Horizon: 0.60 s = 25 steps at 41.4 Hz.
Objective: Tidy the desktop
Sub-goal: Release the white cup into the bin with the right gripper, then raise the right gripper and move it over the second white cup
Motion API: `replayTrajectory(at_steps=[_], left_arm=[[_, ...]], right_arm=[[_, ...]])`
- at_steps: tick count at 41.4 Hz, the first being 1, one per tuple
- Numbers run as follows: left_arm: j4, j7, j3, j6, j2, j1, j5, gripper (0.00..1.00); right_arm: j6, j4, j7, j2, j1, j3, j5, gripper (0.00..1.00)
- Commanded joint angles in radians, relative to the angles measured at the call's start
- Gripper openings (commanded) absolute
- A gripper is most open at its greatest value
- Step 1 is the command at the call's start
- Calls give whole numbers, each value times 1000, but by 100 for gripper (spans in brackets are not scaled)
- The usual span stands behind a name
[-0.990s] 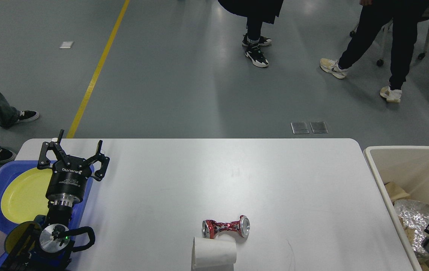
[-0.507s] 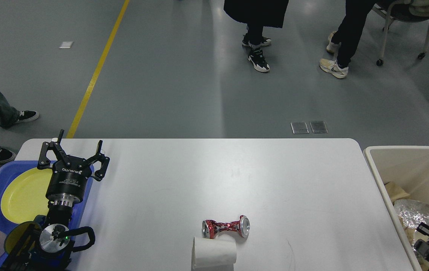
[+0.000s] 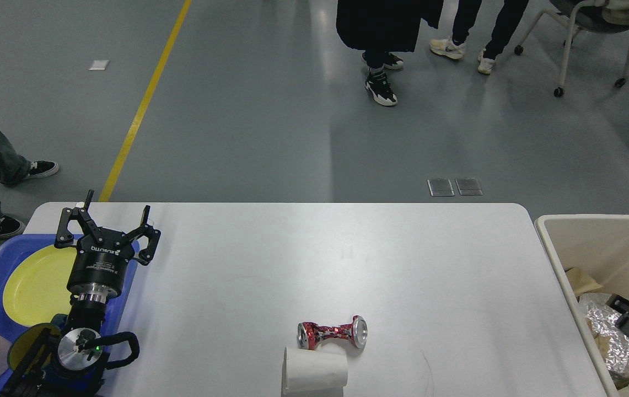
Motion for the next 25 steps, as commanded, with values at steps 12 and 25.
replayTrajectory(at_steps=[12, 25], left_arm=[[0, 0, 0, 0, 0, 0, 0, 97], [0, 0, 0, 0, 0, 0, 0, 97]], right_arm=[[318, 383, -11, -38, 572, -123, -112, 100], [663, 722, -12, 149, 1076, -264, -114, 100]])
